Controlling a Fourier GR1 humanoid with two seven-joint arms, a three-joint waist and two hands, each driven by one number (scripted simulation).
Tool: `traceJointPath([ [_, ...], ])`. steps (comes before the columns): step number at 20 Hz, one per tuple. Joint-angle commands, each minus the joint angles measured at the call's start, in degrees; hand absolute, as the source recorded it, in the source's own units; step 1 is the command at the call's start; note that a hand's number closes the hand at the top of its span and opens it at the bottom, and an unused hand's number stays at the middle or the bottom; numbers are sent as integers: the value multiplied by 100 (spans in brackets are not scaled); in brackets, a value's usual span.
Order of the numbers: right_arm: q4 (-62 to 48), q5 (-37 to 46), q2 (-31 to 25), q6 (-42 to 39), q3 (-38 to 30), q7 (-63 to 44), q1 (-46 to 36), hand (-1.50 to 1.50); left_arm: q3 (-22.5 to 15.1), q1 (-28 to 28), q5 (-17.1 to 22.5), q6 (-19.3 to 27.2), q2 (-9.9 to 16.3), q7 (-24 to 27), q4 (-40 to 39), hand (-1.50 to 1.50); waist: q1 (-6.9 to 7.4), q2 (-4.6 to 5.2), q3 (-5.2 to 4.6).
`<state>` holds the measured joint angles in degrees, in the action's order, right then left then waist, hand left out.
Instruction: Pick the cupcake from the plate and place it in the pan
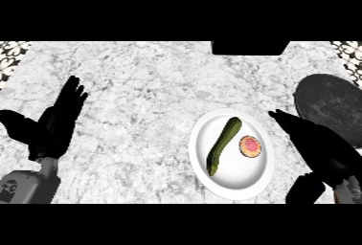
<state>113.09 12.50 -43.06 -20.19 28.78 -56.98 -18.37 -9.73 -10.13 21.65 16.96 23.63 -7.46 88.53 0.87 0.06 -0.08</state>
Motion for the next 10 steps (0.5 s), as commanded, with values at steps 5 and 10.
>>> traceJointPath([
  [5,-399,539,476,-728,724,-1329,-849,-150,-77,12,-172,37,-159,-96,93,0,-6,-10,-2],
  [10,-899,833,1132,-598,674,-1126,-1120,-150,262,-91,-161,-136,-52,-136,18,0,-42,-3,5],
])
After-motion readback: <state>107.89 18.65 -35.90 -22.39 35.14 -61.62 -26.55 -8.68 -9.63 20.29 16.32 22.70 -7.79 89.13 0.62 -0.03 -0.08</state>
